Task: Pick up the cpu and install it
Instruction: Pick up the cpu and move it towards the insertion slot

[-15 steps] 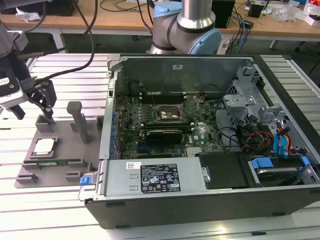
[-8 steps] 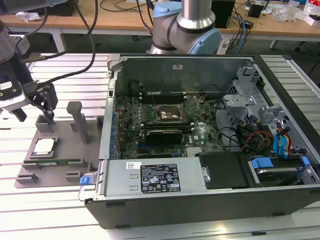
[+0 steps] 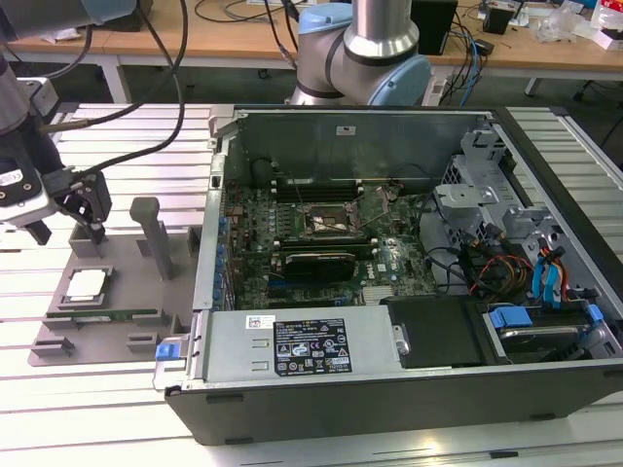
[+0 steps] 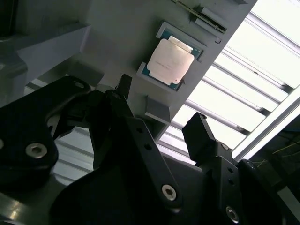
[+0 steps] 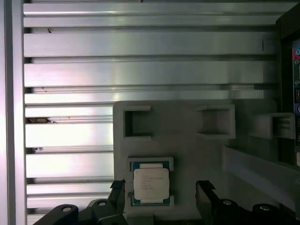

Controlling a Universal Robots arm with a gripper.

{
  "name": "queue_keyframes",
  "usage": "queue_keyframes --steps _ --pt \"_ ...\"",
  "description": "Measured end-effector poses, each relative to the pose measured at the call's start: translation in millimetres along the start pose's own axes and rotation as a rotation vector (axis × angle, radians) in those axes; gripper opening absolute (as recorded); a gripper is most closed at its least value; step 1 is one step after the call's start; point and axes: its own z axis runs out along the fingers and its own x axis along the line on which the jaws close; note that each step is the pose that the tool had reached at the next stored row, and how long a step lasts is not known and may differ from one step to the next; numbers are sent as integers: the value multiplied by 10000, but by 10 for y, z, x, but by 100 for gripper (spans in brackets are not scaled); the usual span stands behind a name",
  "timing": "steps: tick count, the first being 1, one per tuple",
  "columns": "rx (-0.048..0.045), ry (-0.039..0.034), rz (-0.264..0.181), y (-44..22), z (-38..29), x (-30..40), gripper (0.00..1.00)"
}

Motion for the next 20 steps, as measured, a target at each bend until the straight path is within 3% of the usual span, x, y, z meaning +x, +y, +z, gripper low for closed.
queue_keyframes --steps 20 --pt "1 2 -1 -6 166 4 71"
